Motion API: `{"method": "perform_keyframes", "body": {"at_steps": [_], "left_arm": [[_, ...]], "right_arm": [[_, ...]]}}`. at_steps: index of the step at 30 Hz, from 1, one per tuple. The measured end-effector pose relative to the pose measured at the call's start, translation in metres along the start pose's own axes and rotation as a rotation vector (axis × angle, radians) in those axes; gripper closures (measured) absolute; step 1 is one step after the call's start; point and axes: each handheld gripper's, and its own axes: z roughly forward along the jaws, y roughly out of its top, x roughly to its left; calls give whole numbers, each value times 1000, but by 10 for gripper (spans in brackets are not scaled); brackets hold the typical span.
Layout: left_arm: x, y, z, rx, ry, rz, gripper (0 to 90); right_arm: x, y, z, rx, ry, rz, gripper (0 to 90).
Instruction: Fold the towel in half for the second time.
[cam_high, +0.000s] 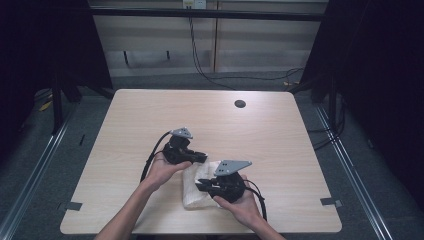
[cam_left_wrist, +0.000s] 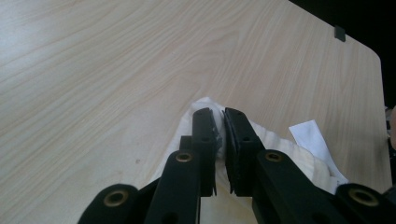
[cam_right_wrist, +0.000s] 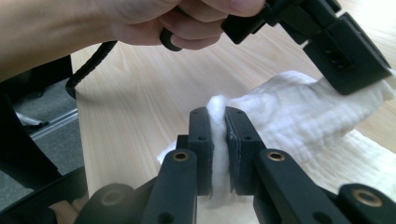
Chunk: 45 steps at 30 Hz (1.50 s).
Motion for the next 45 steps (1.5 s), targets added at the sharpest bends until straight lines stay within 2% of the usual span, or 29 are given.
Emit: {"method": "perform_keyframes", "body": {"at_steps": [1,5,7,9,10,15,18,19,21,26,30,35,36,39,40,43,44,45], "left_arm": [[1,0,3,0,-9,-16,835],[4,-4,15,13,-24,-36,835],[3,-4,19,38,-23,-36,834],[4,-4,21,33,-23,-38,832],[5,-4,25,29,-34,-54,833],[5,-3,31,47,-29,-39,830],[6,-3,37,46,-48,-52,828],[6,-3,39,59,-36,-51,827],[5,-3,42,50,-61,-64,817],[2,-1,46,49,-56,-43,801],[2,1,52,45,-60,-64,780],[-2,5,55,41,-64,-62,729],[-6,7,57,46,-59,-40,716],[-10,11,55,25,-55,-35,668],[-11,13,54,24,-41,-31,645],[-14,15,51,21,-42,-15,593],[-16,16,48,12,-19,-2,574],[-15,16,47,9,-17,-2,565]], "right_arm": [[0,-1,-1,7,-4,-3,819],[-5,-7,-6,25,-19,3,812],[-9,-9,-9,32,-11,10,810],[-9,-12,-9,56,-14,-7,798],[-9,-13,-9,69,-12,-10,793],[-16,-20,-13,67,-7,12,773],[-20,-27,-15,65,-7,34,769],[-21,-28,-15,75,-14,29,765],[-21,-32,-14,90,-14,30,749],[-22,-37,-17,109,-52,35,727],[-23,-39,-25,102,-75,45,683],[-26,-42,-33,116,-106,59,625],[-26,-43,-35,117,-108,65,615],[-27,-46,-41,117,-121,66,572],[-28,-47,-43,118,-123,68,566],[-31,-48,-46,114,-123,74,545],[-35,-49,-49,105,-128,92,528],[-37,-49,-51,101,-133,96,524]]}}
